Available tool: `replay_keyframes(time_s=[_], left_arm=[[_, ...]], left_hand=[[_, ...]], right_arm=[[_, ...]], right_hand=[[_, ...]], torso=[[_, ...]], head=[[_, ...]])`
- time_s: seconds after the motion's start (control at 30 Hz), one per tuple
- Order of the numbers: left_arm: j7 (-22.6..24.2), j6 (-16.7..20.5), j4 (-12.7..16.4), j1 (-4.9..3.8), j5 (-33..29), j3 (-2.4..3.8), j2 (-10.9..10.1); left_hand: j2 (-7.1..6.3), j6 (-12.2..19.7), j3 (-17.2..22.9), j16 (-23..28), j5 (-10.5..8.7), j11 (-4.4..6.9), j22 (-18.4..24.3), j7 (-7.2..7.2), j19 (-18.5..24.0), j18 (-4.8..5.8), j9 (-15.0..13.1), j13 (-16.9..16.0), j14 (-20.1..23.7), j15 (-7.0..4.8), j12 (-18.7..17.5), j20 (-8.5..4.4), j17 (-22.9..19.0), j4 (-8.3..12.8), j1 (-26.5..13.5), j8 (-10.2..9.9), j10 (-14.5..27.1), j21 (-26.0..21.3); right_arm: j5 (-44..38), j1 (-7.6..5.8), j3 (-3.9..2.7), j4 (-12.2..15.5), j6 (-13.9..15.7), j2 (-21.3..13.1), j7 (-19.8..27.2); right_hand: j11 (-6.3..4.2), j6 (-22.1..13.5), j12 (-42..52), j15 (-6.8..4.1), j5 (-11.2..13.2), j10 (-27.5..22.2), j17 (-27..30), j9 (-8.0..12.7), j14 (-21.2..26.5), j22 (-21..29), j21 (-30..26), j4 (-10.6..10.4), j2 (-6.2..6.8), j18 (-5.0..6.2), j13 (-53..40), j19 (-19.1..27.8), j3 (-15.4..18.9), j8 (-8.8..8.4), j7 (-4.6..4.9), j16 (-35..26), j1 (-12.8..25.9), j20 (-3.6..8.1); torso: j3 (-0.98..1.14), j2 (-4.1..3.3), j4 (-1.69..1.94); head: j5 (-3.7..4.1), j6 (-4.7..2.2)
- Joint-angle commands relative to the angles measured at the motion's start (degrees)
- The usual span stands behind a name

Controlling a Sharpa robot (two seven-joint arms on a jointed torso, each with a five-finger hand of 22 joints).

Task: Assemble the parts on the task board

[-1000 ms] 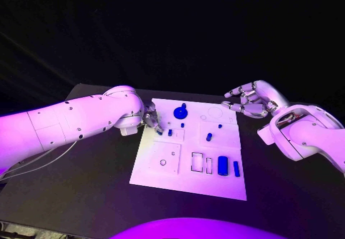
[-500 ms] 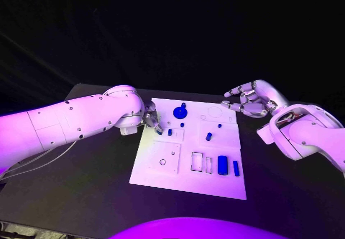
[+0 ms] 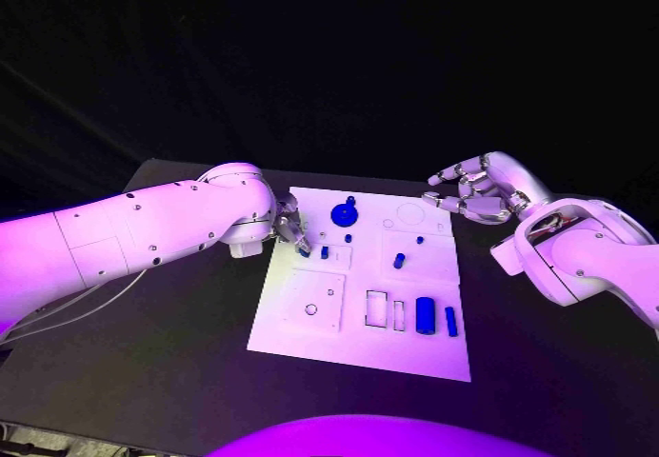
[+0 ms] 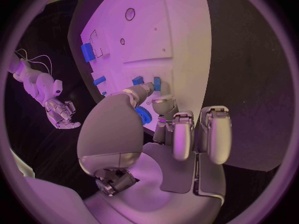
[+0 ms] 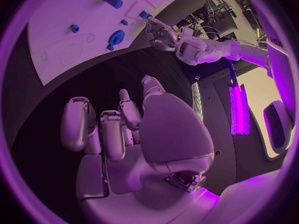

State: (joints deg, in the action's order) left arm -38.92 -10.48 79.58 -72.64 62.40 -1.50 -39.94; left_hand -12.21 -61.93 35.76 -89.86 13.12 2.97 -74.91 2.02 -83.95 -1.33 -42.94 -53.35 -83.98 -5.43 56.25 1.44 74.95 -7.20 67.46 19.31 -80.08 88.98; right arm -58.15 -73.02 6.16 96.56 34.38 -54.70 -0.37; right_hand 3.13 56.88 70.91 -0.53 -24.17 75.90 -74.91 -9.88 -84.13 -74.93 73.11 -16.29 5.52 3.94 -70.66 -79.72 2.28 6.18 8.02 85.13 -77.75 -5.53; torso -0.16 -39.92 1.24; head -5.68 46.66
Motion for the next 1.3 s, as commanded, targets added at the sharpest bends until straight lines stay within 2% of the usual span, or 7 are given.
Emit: replay_keyframes(time_s=[0.03,0.8,1.2,1.3], left_arm=[[-0.39,-1.45,0.10,0.06,0.07,-0.03,0.21],[-1.15,-1.69,-0.68,0.05,0.19,-0.02,1.08],[-1.39,-2.18,-1.08,0.05,0.20,-0.02,1.30],[-1.43,-2.23,-1.17,0.05,0.20,-0.03,1.35]], left_hand=[[-0.08,-1.85,-0.31,-0.14,-0.19,0.08,-14.13,-1.26,-5.36,1.06,0.22,-0.14,-6.02,-0.30,0.48,-0.19,15.05,0.20,-1.25,0.15,-0.54,0.40],[0.96,-2.88,-3.86,-0.14,-0.12,0.20,-14.38,-1.39,-5.53,1.13,0.88,-0.98,-6.02,-0.44,1.47,-0.38,15.05,-2.45,-3.52,-0.30,-0.92,0.55],[1.10,-3.02,-4.52,-0.14,-0.15,0.19,-14.35,-1.39,-5.51,1.12,0.98,-0.99,-6.02,-0.44,1.51,-0.40,15.05,-2.87,-3.81,-0.39,-0.94,0.53],[1.06,-3.22,-6.00,-0.14,-0.19,0.18,-14.33,-1.38,-5.50,1.11,1.12,-1.05,-6.02,-0.41,1.60,-0.43,15.05,-3.51,-4.31,-0.52,-0.94,0.52]], right_arm=[[-0.48,0.03,0.00,0.06,-0.32,0.03,0.34],[-0.48,0.03,0.00,0.28,-0.28,-0.15,0.30],[-0.48,0.03,0.00,0.38,-0.32,-0.28,0.25],[-0.48,0.03,0.00,0.40,-0.30,-0.28,0.26]], right_hand=[[0.08,-0.07,0.01,-0.35,-0.14,-0.25,-5.09,0.06,-3.43,-2.26,-0.14,0.00,-0.30,0.35,0.00,0.32,0.27,0.18,-0.03,-0.23,0.45,0.18],[0.07,-0.04,0.01,-0.36,-0.23,-0.24,-5.04,0.07,-3.42,-2.28,-0.15,0.01,-0.31,0.35,0.02,0.28,0.32,0.22,-0.04,-0.27,0.47,0.19],[0.07,-0.04,0.01,-0.36,-0.23,-0.24,-5.04,0.07,-3.42,-2.28,-0.15,0.01,-0.31,0.35,0.02,0.28,0.32,0.22,-0.04,-0.27,0.47,0.19],[0.07,-0.04,0.01,-0.36,-0.23,-0.24,-5.04,0.07,-3.42,-2.28,-0.15,0.01,-0.31,0.35,0.02,0.28,0.32,0.22,-0.04,-0.27,0.47,0.19]], torso=[[-0.01,0.01,0.00],[0.00,-0.02,-0.02],[0.00,-0.04,0.03],[-0.01,-0.01,0.02]], head=[[-0.07,0.03],[0.18,0.06],[0.31,0.15],[0.33,0.19]])
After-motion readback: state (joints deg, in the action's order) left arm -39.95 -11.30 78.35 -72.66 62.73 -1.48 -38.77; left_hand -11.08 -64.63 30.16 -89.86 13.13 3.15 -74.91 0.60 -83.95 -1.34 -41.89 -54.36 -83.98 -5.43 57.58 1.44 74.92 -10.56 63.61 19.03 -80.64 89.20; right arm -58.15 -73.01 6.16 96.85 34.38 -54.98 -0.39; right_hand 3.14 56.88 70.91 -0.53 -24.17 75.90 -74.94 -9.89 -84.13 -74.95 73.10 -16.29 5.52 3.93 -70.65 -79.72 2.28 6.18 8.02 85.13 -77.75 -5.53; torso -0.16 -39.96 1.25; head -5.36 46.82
